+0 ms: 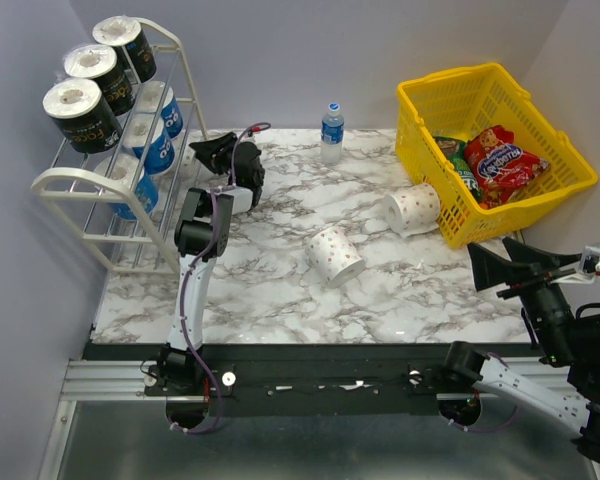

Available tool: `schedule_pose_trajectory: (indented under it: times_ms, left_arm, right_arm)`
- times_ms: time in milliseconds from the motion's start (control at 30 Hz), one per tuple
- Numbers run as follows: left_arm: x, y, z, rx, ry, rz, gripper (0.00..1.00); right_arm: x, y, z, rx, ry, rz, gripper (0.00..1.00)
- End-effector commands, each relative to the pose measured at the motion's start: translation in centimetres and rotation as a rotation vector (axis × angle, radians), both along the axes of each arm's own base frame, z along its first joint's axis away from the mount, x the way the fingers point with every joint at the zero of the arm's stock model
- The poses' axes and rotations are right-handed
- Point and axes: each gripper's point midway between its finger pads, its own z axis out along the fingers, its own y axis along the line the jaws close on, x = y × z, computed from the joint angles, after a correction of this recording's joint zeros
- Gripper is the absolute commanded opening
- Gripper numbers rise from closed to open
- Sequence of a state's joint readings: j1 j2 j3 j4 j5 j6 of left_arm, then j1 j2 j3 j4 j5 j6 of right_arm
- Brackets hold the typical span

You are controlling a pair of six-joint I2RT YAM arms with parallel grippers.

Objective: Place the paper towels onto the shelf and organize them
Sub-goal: Pick up the paper towel from the shelf, then place the paper towel at the center of the board.

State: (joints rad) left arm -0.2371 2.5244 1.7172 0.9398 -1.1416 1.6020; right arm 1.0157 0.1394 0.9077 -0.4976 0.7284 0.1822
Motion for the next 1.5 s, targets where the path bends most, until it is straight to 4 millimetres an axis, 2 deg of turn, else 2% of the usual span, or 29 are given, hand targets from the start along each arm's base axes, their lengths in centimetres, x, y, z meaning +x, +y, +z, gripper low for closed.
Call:
schedule_pose_trajectory:
  times_ms: [0,300,433,533,567,633,667,733,767,800,833,867,900,933,967,1000,1033,1067,1100,1167,1200,1267,1300,1333,1367,1400,1433,1467]
  left_arm:
    - [-0.3,-2.7,6.4,-0.035,-0.174,-0.042,0.34]
    - [-0.5,-4.7,6.3,-0.038,-0.155,-0.08,0.34]
    - [-1.1,-6.3,5.9,-0.055,-0.143,-0.109,0.34]
    - [-1.6,-8.4,6.1,-0.1,-0.146,-0.147,0.34]
    - [-1.7,-9.8,5.8,-0.107,-0.112,-0.17,0.34]
    - [-2.1,-10.8,6.8,-0.191,-0.171,-0.19,0.34]
    - [-2.3,-11.3,6.3,-0.197,-0.109,-0.196,0.34]
    - [-2.5,-13.0,7.6,-0.329,-0.185,-0.241,0.33]
    - [-3.0,-13.2,6.8,-0.332,-0.098,-0.239,0.33]
    - [-3.5,-14.3,7.6,-0.381,-0.109,-0.261,0.32]
    - [-3.4,-15.2,7.2,-0.478,-0.141,-0.29,0.31]
    - [-4.2,-15.4,7.0,-0.501,-0.078,-0.288,0.3]
    - [-4.7,-15.8,7.8,-0.547,-0.081,-0.302,0.28]
    - [-5.1,-16.6,7.7,-0.629,-0.11,-0.308,0.28]
    - [-5.7,-17.3,7.2,-0.679,-0.036,-0.334,0.27]
    - [-6.4,-17.6,8.2,-0.73,-0.041,-0.35,0.27]
    - [-7.0,-18.2,8.4,-0.784,-0.035,-0.362,0.26]
    - [-7.9,-19.2,7.5,-0.874,0.014,-0.384,0.26]
    - [-8.8,-19.3,8.9,-0.928,-0.002,-0.398,0.27]
    - [-10.6,-19.7,8.5,-1.023,0.035,-0.399,0.27]
    - [-11.7,-20.4,9.8,-1.092,0.046,-0.442,0.27]
    - [-13.7,-20.4,9.5,-1.154,0.084,-0.433,0.27]
    - [-15.0,-21.2,10.5,-1.241,0.097,-0.473,0.27]
    - [-16.0,-21.5,10.4,-1.28,0.116,-0.478,0.27]
    - [-17.2,-21.5,9.3,-1.309,0.162,-0.466,0.27]
    - [-18.4,-21.5,10.2,-1.338,0.165,-0.491,0.27]
    - [-19.4,-22.5,9.6,-1.423,0.191,-0.485,0.27]
    - [-20.5,-22.3,8.1,-1.441,0.226,-0.455,0.27]
  right_arm:
    - [-0.2,-0.6,0.0,0.019,-0.008,-0.01,1.0]
    - [-0.5,-0.9,0.1,0.033,-0.011,-0.003,1.0]
    - [-0.5,-1.0,0.0,0.035,-0.007,-0.002,1.0]
    - [-0.6,-0.8,0.0,0.039,-0.005,0.007,1.0]
    - [-0.6,-0.7,-0.1,0.038,-0.005,0.015,1.0]
    - [-0.7,-0.5,-0.3,0.04,0.004,0.024,1.0]
    - [-0.8,-0.5,-0.3,0.045,0.005,0.031,1.0]
    - [-0.9,-0.6,-0.5,0.052,0.012,0.037,1.0]
    - [-1.0,-0.5,-0.7,0.051,0.014,0.04,1.0]
    - [-1.0,-0.4,-0.7,0.051,0.013,0.045,1.0]
    - [-1.0,-0.4,-0.8,0.052,0.017,0.044,1.0]
    - [-1.1,-0.3,-0.8,0.054,0.017,0.052,1.0]
    - [-1.1,-0.3,-0.8,0.055,0.018,0.056,1.0]
    - [-1.1,-0.3,-0.9,0.049,0.02,0.059,1.0]
    - [-1.2,-0.2,-0.9,0.048,0.018,0.063,1.0]
    - [-1.2,-0.2,-0.9,0.046,0.017,0.062,1.0]
    - [-1.1,-0.2,-0.9,0.034,0.017,0.062,1.0]
    - [-1.2,-0.2,-0.9,0.034,0.017,0.065,1.0]
    - [-1.3,-0.1,-0.8,0.03,0.018,0.076,1.0]
    - [-1.7,-0.2,-0.7,0.033,0.032,0.091,1.0]
    - [-1.8,-0.1,-0.8,0.031,0.035,0.101,1.0]
    - [-2.2,-0.1,-0.9,0.034,0.047,0.121,1.0]
    - [-2.4,0.0,-1.0,0.032,0.052,0.134,1.0]
    - [-2.5,0.1,-1.4,0.032,0.067,0.142,1.0]
    - [-2.5,0.2,-1.5,0.03,0.071,0.149,1.0]
    - [-2.7,0.3,-1.6,0.032,0.074,0.162,1.0]
    - [-2.9,0.3,-1.8,0.037,0.081,0.169,1.0]
    - [-3.0,0.4,-1.9,0.041,0.083,0.176,1.0]
